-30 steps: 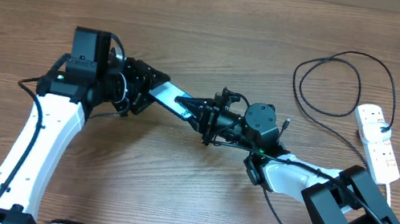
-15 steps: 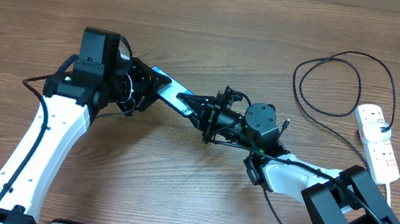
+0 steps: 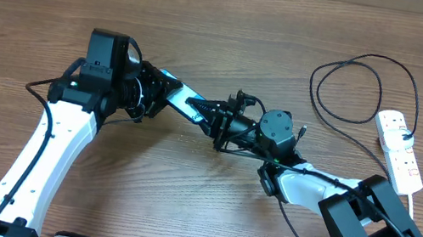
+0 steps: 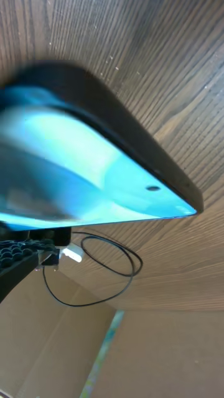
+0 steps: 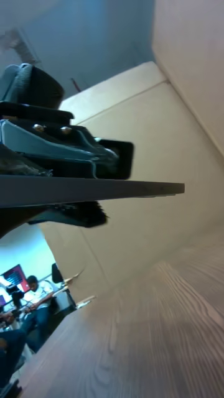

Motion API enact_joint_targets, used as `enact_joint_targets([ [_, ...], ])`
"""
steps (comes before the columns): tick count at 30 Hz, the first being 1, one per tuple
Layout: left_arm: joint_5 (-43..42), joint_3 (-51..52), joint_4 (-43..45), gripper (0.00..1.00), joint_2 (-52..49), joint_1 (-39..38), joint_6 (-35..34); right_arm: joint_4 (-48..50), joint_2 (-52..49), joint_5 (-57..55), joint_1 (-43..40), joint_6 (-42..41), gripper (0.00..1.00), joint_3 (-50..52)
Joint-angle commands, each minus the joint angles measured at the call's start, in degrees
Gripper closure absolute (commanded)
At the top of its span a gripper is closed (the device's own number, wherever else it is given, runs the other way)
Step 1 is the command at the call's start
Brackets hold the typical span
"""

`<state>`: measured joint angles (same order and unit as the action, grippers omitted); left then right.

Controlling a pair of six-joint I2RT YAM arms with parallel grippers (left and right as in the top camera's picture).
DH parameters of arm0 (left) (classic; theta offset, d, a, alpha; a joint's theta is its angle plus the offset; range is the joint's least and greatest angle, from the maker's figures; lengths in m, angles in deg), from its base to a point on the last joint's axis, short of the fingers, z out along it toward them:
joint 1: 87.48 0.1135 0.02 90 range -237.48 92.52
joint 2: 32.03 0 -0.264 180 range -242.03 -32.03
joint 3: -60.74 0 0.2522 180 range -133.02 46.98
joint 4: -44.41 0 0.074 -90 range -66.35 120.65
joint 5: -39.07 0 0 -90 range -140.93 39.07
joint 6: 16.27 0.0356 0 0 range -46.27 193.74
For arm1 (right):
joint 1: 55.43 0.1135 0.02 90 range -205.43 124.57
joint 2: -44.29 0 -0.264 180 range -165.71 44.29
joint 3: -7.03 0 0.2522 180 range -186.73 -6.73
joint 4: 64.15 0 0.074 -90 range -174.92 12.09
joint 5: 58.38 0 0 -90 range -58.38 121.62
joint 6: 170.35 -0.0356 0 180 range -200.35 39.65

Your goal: Plug charger to phone and switch on socket

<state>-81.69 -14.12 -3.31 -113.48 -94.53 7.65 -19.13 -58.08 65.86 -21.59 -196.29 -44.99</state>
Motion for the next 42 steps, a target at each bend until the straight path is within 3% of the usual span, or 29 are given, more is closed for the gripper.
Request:
enact_joint_targets([
  [1, 0.52, -0.11, 0.37, 0.69, -0.22, -0.61, -0.39, 1.36, 1.57, 1.40, 0.66, -7.91, 0.96, -0.81],
  [17, 0.50, -0.11, 0.42, 0.96, -0.20, -0.61, -1.92, 0.85, 1.57, 1.38, 0.66, -7.91, 0.95, -0.81],
  [23, 0.52, -0.11, 0.68, 0.95, -0.20, -0.55, -3.39, -0.20, 1.57, 1.40, 0.66, -7.91, 0.81, -0.81],
  [29, 3.32, -0.11, 1.05, 0.96, -0.20, -0.37, -2.34, -3.50, 1.57, 2.03, 0.66, -5.75, 0.52, -0.76],
  [34, 6.73, -0.11, 1.03, 0.96, -0.20, 0.13, 3.43, -7.74, 1.57, 1.36, 0.55, 9.07, 0.27, -0.76],
  [35, 6.45, -0.11, 1.03, 0.96, -0.22, 0.31, 4.98, -8.83, 1.57, 0.17, 0.48, 13.38, 0.18, -0.76],
  [36, 5.70, -0.11, 1.01, 0.96, -0.22, 0.44, 6.88, -10.05, 1.57, -1.68, 0.48, 18.47, 0.04, -0.76],
  [42, 1.55, -0.11, -3.74, 0.96, -0.22, 1.97, 21.31, -17.49, 1.60, -4.63, -0.24, 53.51, 0.00, -0.76],
])
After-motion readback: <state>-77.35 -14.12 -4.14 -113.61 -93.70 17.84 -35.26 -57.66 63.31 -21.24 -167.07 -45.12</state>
